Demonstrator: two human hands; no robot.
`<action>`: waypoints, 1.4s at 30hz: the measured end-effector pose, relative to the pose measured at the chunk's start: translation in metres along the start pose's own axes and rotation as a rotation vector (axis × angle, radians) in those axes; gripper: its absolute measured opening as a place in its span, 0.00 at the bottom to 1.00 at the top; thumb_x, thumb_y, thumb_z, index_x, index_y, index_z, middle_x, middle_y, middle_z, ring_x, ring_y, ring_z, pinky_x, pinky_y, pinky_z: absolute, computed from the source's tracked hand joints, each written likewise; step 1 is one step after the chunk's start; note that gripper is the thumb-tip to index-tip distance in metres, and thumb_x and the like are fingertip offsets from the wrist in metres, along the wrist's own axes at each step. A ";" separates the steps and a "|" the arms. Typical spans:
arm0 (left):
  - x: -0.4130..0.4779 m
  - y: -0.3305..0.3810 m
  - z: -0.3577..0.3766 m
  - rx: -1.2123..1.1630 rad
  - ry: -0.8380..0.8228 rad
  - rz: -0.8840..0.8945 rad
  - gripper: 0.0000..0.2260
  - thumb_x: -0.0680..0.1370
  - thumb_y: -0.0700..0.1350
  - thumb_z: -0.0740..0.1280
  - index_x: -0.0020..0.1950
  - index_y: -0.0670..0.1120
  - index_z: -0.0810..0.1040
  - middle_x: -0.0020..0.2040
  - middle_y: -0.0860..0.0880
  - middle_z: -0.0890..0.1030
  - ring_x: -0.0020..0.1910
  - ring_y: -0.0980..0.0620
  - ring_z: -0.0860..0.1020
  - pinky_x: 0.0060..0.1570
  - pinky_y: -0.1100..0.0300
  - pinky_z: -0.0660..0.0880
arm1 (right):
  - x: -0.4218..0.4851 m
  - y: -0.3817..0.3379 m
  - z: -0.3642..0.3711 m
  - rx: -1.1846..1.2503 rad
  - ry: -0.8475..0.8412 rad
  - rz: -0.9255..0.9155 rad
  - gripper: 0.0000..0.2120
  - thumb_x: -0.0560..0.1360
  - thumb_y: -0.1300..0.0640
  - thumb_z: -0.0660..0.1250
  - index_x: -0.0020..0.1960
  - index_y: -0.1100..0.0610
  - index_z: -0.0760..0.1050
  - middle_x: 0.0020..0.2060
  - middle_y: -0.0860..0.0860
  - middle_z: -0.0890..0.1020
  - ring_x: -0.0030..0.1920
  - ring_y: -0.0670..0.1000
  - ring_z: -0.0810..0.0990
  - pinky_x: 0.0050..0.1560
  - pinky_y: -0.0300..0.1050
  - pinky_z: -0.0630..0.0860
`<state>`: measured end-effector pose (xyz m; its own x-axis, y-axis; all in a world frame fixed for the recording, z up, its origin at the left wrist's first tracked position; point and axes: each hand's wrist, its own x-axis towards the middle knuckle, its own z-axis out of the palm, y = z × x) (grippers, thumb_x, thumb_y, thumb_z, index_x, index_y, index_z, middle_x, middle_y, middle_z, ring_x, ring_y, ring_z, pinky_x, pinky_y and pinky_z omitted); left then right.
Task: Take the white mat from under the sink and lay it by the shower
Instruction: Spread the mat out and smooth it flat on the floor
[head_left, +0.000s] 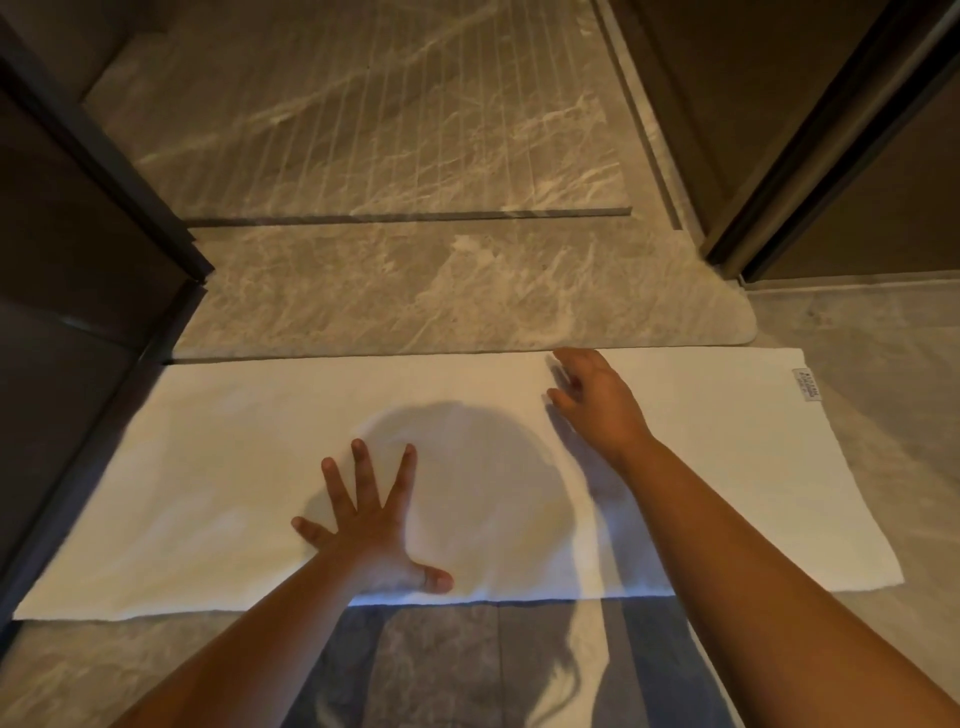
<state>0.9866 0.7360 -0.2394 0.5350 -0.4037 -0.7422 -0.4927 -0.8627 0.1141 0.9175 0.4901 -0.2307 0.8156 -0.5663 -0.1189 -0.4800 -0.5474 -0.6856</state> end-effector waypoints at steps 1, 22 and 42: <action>0.000 0.000 0.000 -0.004 -0.004 -0.001 0.62 0.57 0.68 0.72 0.52 0.63 0.14 0.60 0.47 0.13 0.63 0.36 0.20 0.61 0.25 0.42 | 0.004 0.000 0.001 -0.005 -0.008 0.021 0.23 0.74 0.61 0.66 0.67 0.58 0.67 0.66 0.57 0.70 0.62 0.58 0.72 0.64 0.50 0.69; 0.002 0.000 -0.003 -0.026 -0.044 -0.029 0.63 0.55 0.66 0.74 0.53 0.65 0.15 0.53 0.53 0.10 0.54 0.43 0.14 0.60 0.26 0.37 | 0.037 -0.003 0.002 -0.262 -0.196 0.196 0.23 0.72 0.65 0.65 0.65 0.55 0.65 0.62 0.59 0.64 0.53 0.63 0.75 0.52 0.52 0.73; 0.005 0.000 -0.003 -0.031 -0.032 -0.038 0.63 0.54 0.67 0.74 0.55 0.65 0.16 0.53 0.53 0.09 0.51 0.45 0.13 0.61 0.27 0.36 | 0.028 -0.019 0.007 -0.578 -0.146 0.010 0.15 0.76 0.62 0.57 0.62 0.58 0.64 0.57 0.60 0.71 0.55 0.61 0.72 0.46 0.50 0.68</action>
<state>0.9915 0.7334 -0.2410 0.5305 -0.3609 -0.7670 -0.4508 -0.8864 0.1053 0.9517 0.4884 -0.2262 0.8264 -0.5051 -0.2490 -0.5526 -0.8124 -0.1862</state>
